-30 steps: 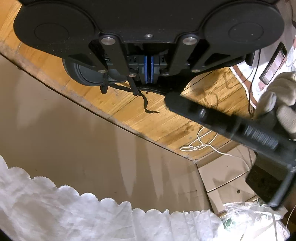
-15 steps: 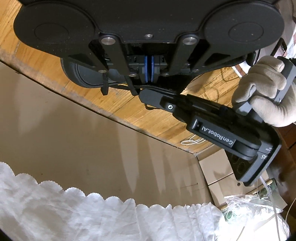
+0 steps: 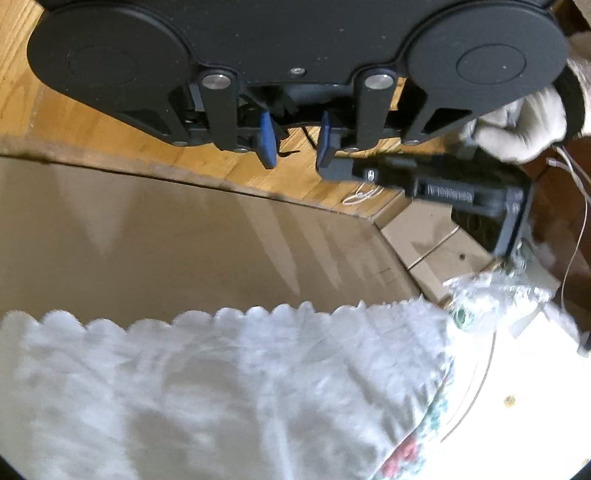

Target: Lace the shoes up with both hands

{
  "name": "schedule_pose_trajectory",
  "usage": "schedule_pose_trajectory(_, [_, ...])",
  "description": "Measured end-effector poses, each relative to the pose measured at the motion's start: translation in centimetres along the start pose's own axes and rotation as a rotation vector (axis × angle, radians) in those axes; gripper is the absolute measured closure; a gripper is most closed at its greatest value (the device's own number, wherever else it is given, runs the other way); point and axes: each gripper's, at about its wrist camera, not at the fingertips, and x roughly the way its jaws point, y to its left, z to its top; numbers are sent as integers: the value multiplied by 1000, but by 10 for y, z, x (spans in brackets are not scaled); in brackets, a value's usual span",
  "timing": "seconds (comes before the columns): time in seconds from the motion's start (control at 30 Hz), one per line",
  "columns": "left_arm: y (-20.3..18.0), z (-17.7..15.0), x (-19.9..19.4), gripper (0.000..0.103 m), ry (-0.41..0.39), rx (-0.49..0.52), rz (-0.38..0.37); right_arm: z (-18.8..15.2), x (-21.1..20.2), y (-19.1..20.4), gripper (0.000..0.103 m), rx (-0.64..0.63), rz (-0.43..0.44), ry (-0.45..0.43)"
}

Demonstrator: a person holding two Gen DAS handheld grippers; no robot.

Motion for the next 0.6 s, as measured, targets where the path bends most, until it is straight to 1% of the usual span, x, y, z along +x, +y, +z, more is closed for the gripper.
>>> schedule_pose_trajectory(0.13, [-14,1,-8,103,-14,38,-28,-2,19,16,75,-81,-4,43])
schedule_pose_trajectory(0.2, [-20,0,-11,103,-15,49,-33,-1,31,20,74,-98,-23,47])
schedule_pose_trajectory(0.23, [-22,0,-12,103,-15,57,-28,0,37,21,76,-106,-35,47])
schedule_pose_trajectory(0.27, [-24,-1,-14,103,-19,65,-22,1,39,22,83,-116,-38,42])
schedule_pose_trajectory(0.3, [-25,-2,-16,103,-27,72,-15,3,37,23,102,-119,-31,25])
schedule_pose_trajectory(0.33, [-26,-2,-18,103,-36,75,-13,5,33,24,102,-112,-31,3])
schedule_pose_trajectory(0.43, [-27,-1,-27,102,-67,79,-14,13,14,26,102,-87,-89,-68])
schedule_pose_trajectory(0.47, [-28,-1,-28,102,-67,104,2,16,7,24,102,-72,-98,-98])
schedule_pose_trajectory(0.53, [-33,-4,-29,102,-57,179,36,23,-6,20,102,-41,-81,-155])
schedule_pose_trajectory(0.6, [-37,-9,-28,101,-34,234,47,28,-18,22,102,-27,-73,-198])
